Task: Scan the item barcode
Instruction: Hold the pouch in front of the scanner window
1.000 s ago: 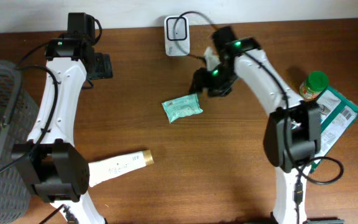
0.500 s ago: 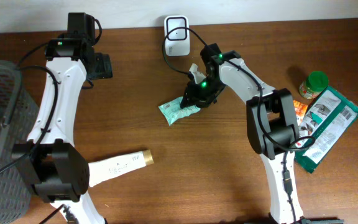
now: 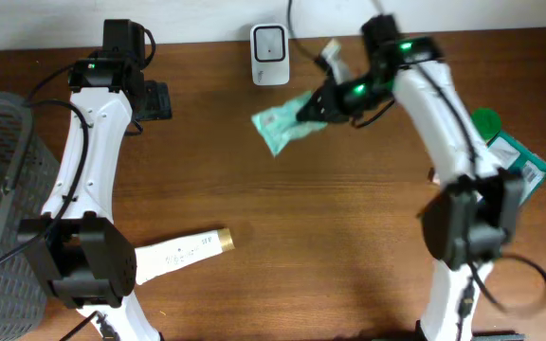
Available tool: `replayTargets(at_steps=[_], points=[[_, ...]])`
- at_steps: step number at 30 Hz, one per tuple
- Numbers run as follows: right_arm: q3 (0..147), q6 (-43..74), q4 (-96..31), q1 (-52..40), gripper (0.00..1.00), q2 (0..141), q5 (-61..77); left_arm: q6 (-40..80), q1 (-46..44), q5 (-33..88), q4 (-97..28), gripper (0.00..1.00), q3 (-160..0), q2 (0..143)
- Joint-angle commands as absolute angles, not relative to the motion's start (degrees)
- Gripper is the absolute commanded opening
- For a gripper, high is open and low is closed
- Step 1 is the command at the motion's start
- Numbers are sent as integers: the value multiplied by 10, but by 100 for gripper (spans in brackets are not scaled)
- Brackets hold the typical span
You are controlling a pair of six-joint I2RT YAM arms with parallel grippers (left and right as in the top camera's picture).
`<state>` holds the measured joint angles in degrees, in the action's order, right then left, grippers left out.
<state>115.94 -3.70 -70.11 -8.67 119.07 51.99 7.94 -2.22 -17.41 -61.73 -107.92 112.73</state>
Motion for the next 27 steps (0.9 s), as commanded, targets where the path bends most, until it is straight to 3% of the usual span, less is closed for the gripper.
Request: replayTargets(at_steps=[1, 8, 12, 16, 21, 27], points=[[1171, -38, -697, -67, 4, 1073, 507, 78, -21, -178, -618, 99, -1085, 1118], [1171, -10, -710, -67, 4, 965, 462, 78, -21, -178, -618, 99, -1085, 1118], [1168, 11, -689, -108, 4, 984, 299, 78, -21, -178, -618, 99, -1085, 1118], [1167, 10, -490, -175, 4, 1086, 9, 78, -21, -178, -618, 99, -1085, 1118], [1167, -242, -124, -211, 4, 1226, -134, 78, -21, -178, -618, 99, -1085, 1118], [1167, -526, 121, -229, 4, 1358, -167, 78, -21, -178, -618, 99, -1085, 1118]])
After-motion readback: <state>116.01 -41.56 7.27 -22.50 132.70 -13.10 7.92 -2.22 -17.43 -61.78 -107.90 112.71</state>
